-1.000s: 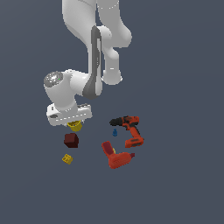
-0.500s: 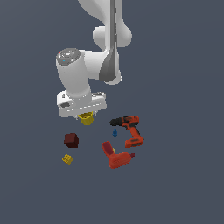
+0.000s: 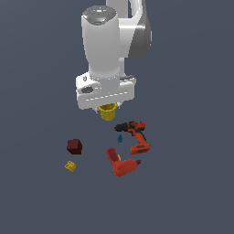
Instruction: Pick up a designated object from a clutter of objects.
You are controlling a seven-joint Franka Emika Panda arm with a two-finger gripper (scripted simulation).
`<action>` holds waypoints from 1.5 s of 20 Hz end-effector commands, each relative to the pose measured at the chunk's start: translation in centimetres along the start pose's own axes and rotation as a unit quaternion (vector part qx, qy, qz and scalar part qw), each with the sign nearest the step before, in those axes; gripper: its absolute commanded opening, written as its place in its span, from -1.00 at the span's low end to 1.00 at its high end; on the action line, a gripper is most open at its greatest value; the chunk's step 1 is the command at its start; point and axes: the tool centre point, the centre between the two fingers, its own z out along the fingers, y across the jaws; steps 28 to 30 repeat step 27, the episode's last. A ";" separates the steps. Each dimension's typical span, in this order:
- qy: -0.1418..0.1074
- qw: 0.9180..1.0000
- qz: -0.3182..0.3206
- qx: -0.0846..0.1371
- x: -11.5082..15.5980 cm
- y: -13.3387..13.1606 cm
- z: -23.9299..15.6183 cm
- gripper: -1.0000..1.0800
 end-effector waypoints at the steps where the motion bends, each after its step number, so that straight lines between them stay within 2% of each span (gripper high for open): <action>1: 0.000 1.000 0.000 0.000 0.9 -2.1 -2.4 -1.00; 9: 0.000 1.000 0.000 0.001 3.6 -7.8 -9.2 -1.00; 15: 0.001 1.000 0.000 0.001 5.0 -10.3 -12.3 -1.00; 22: 0.001 1.000 0.001 0.001 5.9 -11.6 -14.0 -1.00; 30: 0.001 1.000 0.001 0.001 6.0 -11.7 -14.0 -1.00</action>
